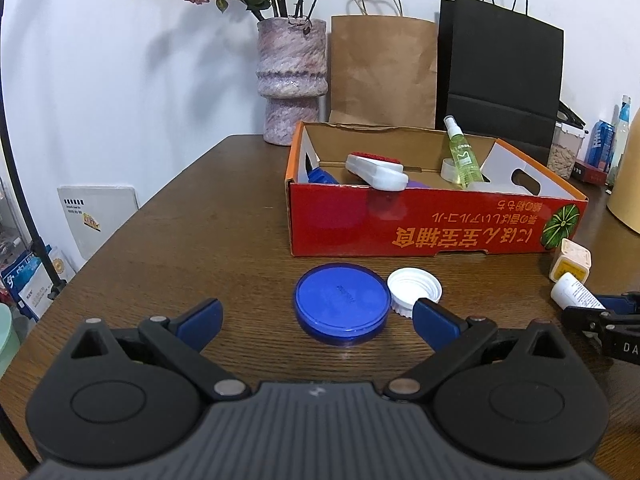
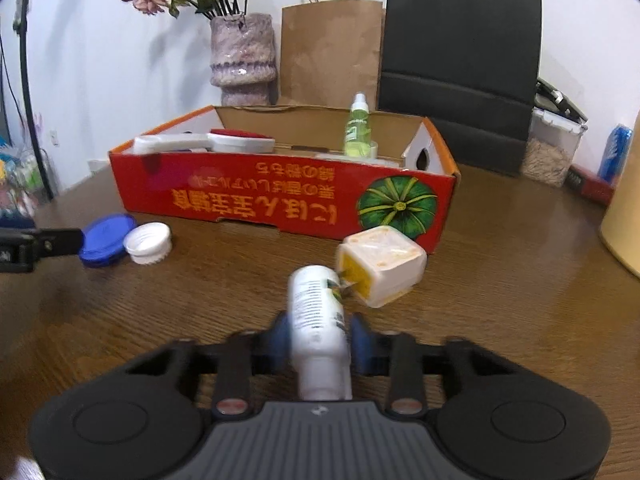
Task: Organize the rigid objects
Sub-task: 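Grasp the white lotion bottle with the right gripper while the left tool approaches the blue-lidded jar, then close the left gripper on the blue-lidded jar while the right gripper holds the lotion bottle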
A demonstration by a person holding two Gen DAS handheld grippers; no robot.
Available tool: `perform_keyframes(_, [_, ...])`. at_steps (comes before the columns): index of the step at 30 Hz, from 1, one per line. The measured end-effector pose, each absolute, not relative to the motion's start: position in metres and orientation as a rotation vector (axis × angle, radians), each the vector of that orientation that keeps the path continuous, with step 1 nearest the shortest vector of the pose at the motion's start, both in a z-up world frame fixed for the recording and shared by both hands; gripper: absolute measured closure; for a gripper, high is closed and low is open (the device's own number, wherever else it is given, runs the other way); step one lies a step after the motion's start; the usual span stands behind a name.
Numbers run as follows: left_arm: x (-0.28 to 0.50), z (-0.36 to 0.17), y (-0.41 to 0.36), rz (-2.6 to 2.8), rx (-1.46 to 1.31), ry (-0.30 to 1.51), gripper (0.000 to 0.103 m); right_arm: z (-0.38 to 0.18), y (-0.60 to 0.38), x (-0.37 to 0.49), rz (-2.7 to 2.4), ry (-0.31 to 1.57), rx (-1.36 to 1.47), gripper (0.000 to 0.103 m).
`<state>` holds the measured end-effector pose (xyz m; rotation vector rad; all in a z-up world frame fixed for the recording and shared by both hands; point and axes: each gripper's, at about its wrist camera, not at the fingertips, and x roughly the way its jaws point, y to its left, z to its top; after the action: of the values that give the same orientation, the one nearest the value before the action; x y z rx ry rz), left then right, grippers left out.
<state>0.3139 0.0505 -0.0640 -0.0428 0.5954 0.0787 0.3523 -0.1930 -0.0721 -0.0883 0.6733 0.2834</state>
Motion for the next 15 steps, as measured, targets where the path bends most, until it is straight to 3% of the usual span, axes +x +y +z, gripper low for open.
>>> perform_keyframes(15, [0.332, -0.074, 0.057, 0.091, -0.036, 0.649, 0.000, -0.058, -0.178, 0.342, 0.302, 0.566, -0.082, 0.076])
